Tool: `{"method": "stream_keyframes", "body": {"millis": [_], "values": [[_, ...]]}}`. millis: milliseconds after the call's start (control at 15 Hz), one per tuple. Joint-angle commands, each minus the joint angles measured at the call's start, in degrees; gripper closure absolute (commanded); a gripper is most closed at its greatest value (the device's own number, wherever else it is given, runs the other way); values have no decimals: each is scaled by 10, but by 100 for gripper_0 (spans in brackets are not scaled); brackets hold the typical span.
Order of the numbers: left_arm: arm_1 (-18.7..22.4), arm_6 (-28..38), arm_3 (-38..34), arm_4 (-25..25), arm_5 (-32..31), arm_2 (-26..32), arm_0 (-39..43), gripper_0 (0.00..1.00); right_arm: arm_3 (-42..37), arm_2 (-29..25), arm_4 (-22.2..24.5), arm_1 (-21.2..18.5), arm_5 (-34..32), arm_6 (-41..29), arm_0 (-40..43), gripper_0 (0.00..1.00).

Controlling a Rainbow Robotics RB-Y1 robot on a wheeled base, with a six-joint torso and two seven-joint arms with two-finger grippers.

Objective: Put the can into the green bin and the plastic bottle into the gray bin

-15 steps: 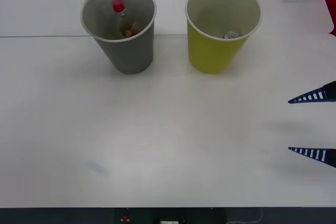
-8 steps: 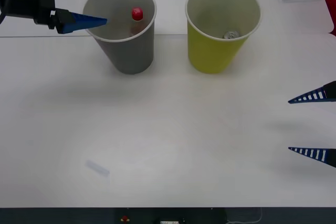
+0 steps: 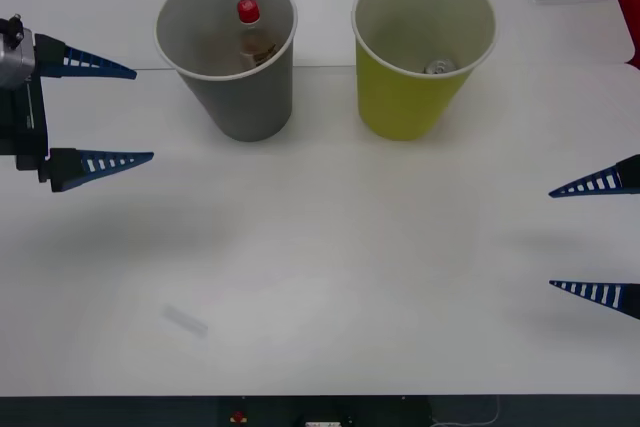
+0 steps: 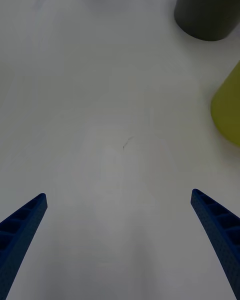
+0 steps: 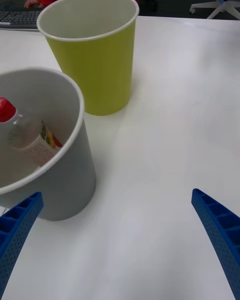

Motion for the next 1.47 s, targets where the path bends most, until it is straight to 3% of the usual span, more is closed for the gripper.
{"method": "stream_keyframes", "body": {"millis": [67, 267, 533, 867, 1467], "values": [[18, -45, -14, 14, 0, 2, 50, 0, 0, 0, 0, 0, 0, 0, 0, 0], [24, -97, -23, 17, -1, 3, 100, 0, 0, 0, 0, 0, 0, 0, 0, 0], [21, -108, -43, 21, -1, 2, 144, 0, 0, 0, 0, 0, 0, 0, 0, 0], [-7, -116, -48, 15, -6, 2, 148, 0, 0, 0, 0, 0, 0, 0, 0, 0], [-9, -147, -48, 12, -16, 2, 148, 0, 0, 0, 0, 0, 0, 0, 0, 0]]}}
